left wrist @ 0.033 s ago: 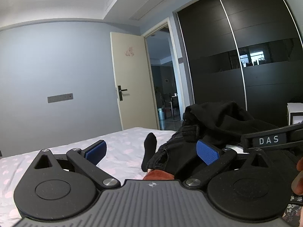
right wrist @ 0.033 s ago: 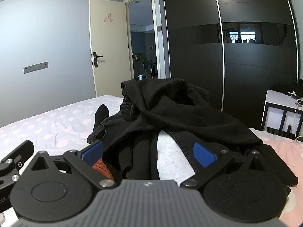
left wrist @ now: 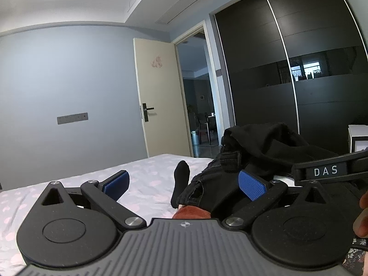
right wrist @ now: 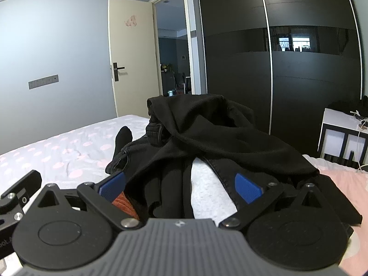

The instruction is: Fold clothes

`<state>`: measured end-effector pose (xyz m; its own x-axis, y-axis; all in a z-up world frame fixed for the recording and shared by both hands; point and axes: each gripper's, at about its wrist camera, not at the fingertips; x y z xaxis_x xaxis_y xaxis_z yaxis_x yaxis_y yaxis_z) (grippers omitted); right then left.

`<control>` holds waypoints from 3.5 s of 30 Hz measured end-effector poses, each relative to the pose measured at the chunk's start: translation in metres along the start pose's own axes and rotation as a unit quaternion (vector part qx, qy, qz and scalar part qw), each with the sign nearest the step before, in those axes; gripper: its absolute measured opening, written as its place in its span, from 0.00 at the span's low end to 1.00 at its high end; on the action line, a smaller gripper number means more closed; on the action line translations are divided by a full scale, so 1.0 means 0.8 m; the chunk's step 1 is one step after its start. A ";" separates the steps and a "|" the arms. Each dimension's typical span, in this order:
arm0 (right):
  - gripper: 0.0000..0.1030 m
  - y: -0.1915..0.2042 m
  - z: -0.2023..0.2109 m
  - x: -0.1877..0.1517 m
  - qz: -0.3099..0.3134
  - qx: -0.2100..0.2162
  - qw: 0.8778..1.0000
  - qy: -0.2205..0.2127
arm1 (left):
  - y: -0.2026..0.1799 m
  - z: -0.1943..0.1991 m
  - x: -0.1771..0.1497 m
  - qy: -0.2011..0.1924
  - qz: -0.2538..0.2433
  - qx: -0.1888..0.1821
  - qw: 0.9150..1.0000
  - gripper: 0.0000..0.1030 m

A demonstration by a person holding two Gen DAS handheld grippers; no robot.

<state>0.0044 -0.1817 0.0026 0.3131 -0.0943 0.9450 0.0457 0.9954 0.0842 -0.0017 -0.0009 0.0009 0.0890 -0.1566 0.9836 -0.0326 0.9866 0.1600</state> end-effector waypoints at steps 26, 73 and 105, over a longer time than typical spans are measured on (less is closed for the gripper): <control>1.00 -0.001 -0.006 -0.007 -0.006 0.002 1.000 0.001 | 0.002 -0.003 -0.003 0.031 0.023 -0.016 0.999 1.00; 0.99 -0.029 -0.074 0.030 0.038 0.031 0.998 0.041 | 0.030 -0.048 -0.004 0.154 0.030 -0.036 0.987 1.00; 0.45 -0.193 -0.379 0.130 0.056 -0.065 0.988 0.132 | -0.099 -0.455 0.077 0.283 0.134 -0.274 0.909 0.48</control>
<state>0.3176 -0.3504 -0.0084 0.5594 -0.0026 0.8289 0.1126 0.9910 -0.0729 0.3684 -0.0719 0.0183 0.6539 -0.0107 0.7565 0.3582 0.8851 -0.2971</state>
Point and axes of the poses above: each gripper's, at about its wrist camera, not at the fingertips, and z roughly against the way its jaws point, y to its left, x to its top, and after that the axes turned 2 degrees about x, right-handed
